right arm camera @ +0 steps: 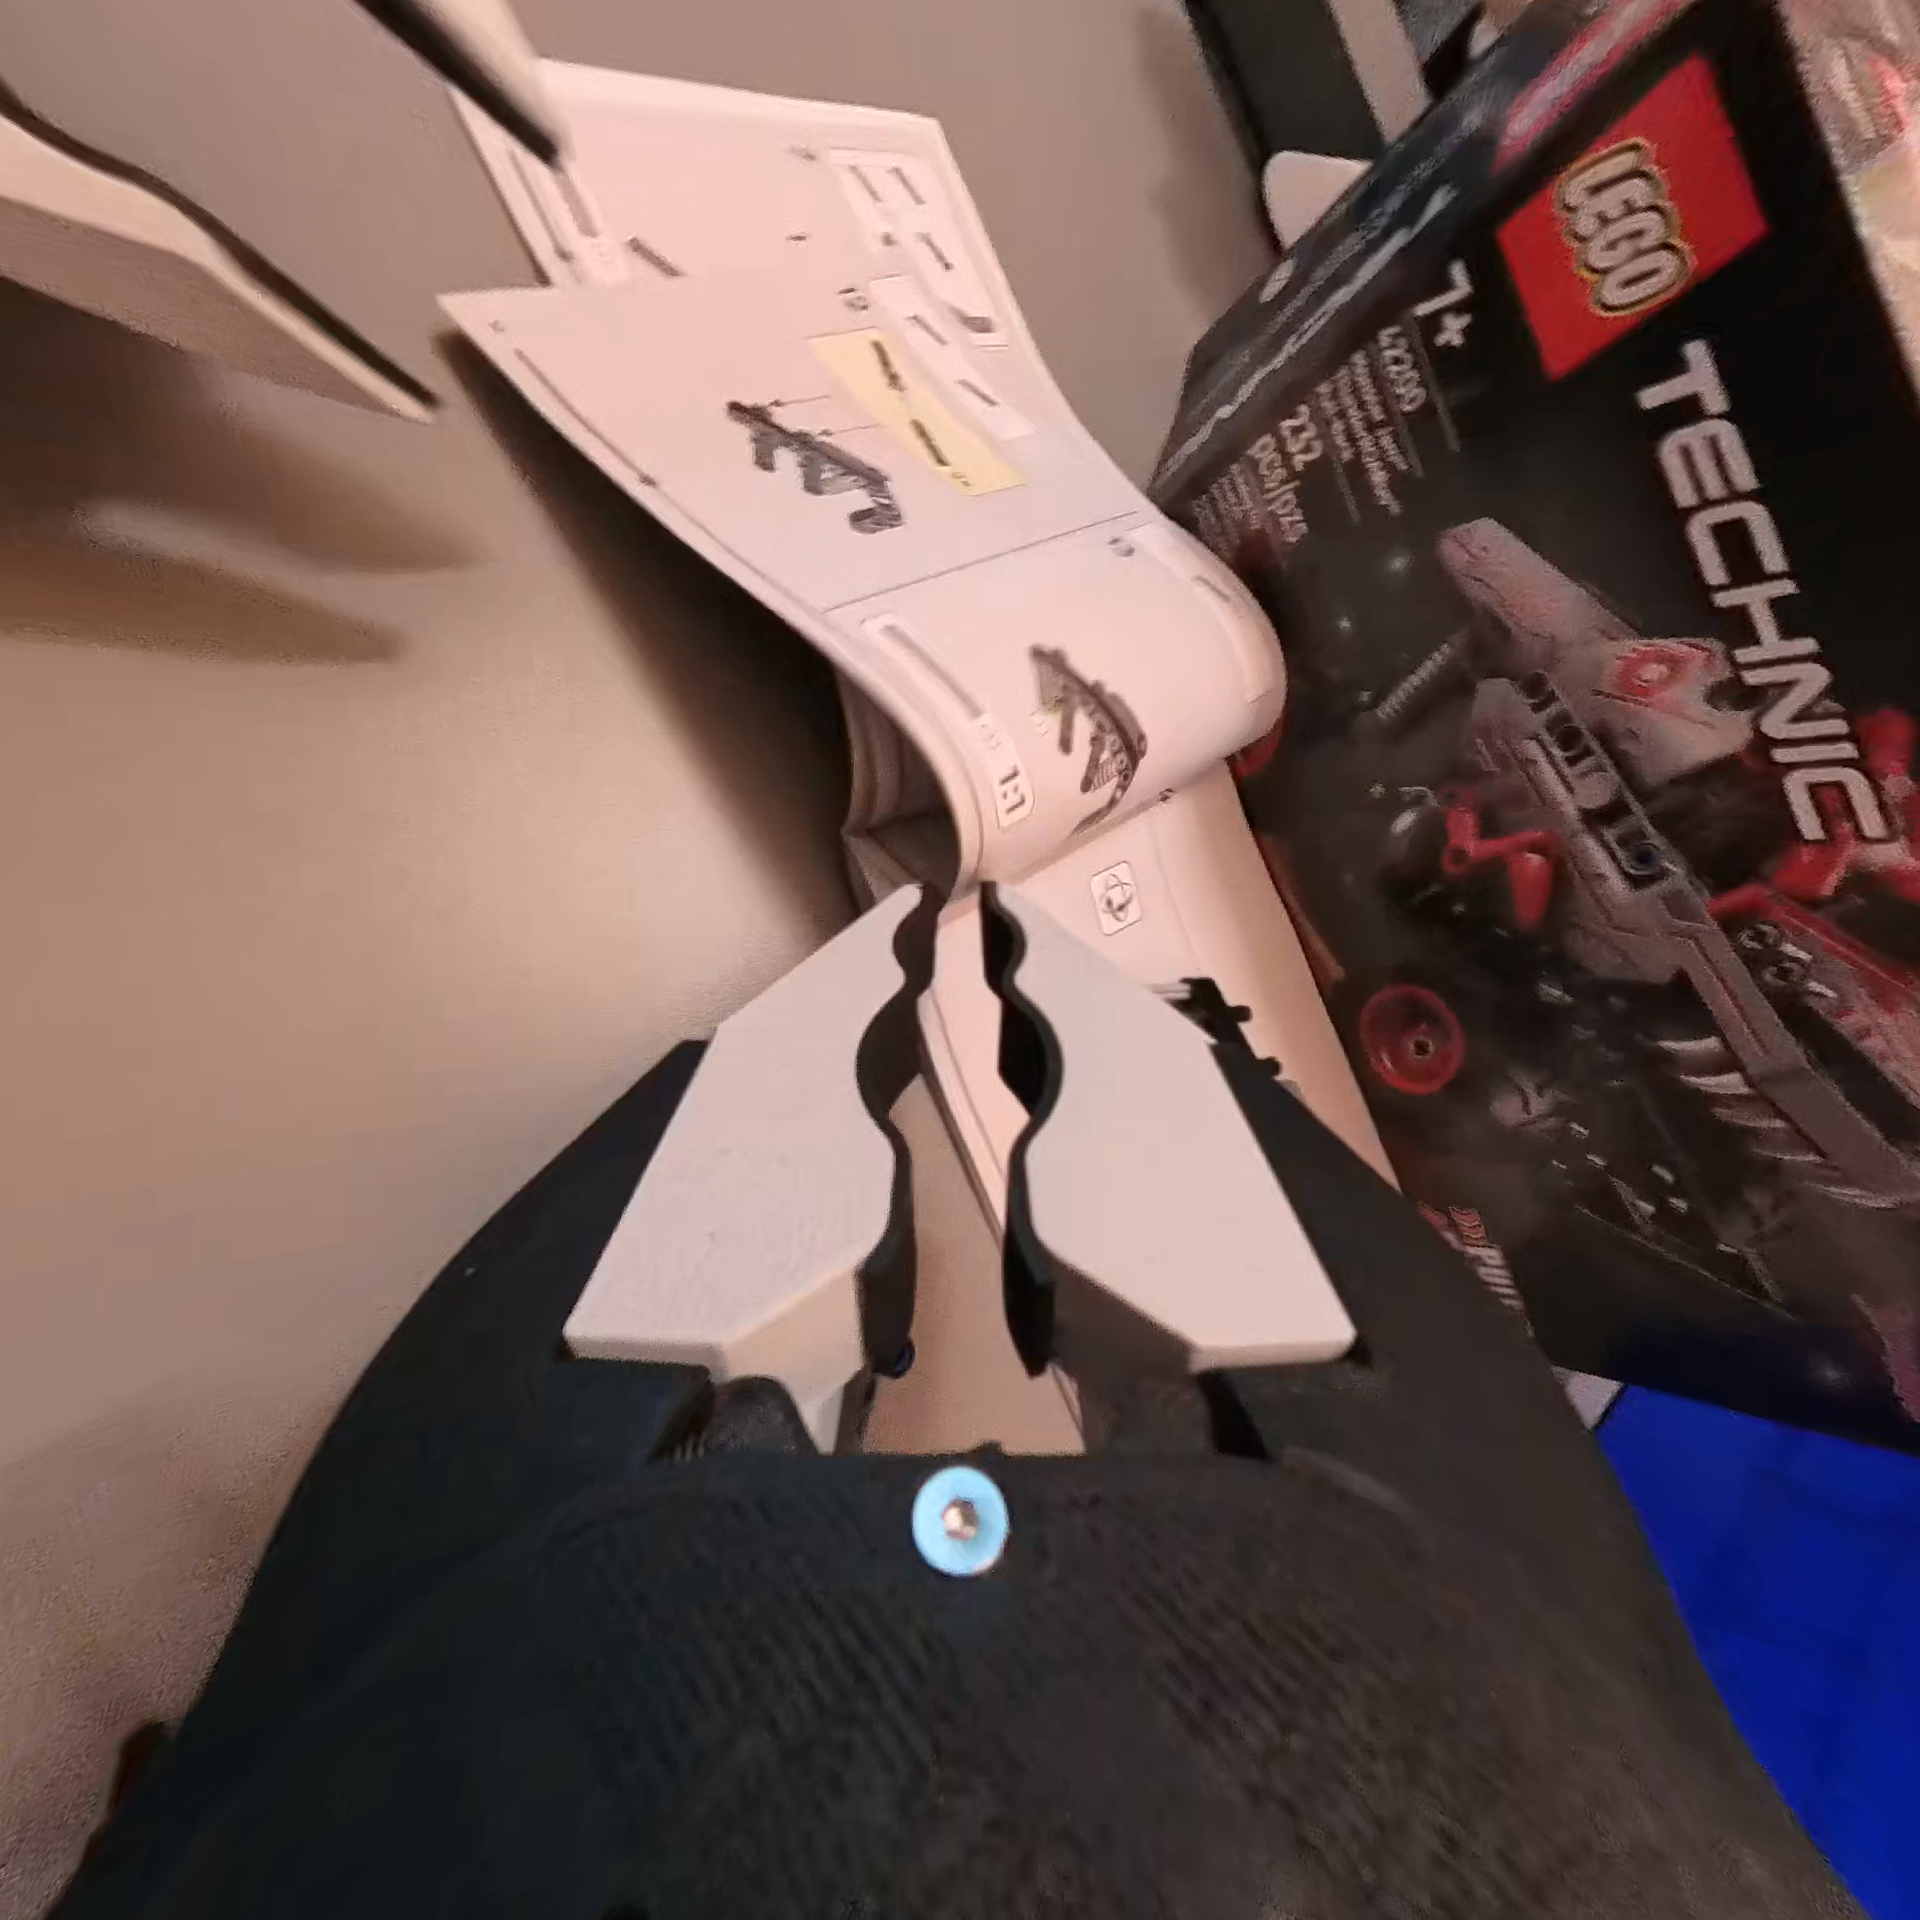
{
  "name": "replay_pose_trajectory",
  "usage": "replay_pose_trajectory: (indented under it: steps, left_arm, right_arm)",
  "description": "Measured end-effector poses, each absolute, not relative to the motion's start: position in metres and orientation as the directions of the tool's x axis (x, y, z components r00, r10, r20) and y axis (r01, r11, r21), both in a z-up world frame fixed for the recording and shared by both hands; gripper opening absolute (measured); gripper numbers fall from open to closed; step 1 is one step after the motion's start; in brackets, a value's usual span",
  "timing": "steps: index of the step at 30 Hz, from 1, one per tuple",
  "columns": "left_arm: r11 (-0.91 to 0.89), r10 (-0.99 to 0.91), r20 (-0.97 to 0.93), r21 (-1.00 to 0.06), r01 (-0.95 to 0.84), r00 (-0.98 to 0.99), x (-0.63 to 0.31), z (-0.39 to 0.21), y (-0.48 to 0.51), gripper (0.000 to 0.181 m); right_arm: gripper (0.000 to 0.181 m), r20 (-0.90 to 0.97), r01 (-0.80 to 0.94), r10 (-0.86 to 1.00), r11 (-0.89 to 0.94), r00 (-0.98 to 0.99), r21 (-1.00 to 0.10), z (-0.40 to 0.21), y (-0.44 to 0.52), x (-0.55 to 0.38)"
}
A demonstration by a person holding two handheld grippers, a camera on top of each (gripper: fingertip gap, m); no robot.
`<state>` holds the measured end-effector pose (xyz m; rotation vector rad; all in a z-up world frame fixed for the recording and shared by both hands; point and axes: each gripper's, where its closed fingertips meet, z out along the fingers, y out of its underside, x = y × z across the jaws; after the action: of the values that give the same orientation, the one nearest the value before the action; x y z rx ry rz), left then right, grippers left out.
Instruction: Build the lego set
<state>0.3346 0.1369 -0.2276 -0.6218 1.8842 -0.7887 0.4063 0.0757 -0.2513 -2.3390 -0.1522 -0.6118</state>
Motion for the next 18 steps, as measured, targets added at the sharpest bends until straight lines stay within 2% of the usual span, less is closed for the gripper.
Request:
replay_pose_trajectory:
  steps: [4, 10, 14, 18]
  left_arm:
    - [0.744, -0.65, -0.676, -0.659, -0.11, -0.346, 0.354, -0.225, 0.125, 0.031]
    - [0.812, -0.58, -0.754, -0.568, -0.135, -0.309, 0.377, -0.231, 0.107, 0.028]
    - [0.796, -0.599, -0.744, -0.593, -0.119, -0.297, 0.375, -0.222, 0.098, 0.026]
    - [0.856, -0.516, -0.812, -0.504, -0.119, -0.272, 0.37, -0.217, 0.099, 0.021]
  right_arm:
    - [0.0, 0.406, 0.194, -0.125, -0.728, 0.906, -0.658, -0.251, 0.079, 0.403]
    - [0.0, 0.113, -0.082, -0.269, -0.62, 0.956, -0.781, -0.243, 0.077, 0.398]
    - [0.0, 0.067, -0.108, -0.26, -0.604, 0.963, -0.79, -0.238, 0.074, 0.388]
    - [0.0, 0.033, -0.124, -0.253, -0.579, 0.967, -0.806, -0.231, 0.074, 0.378]
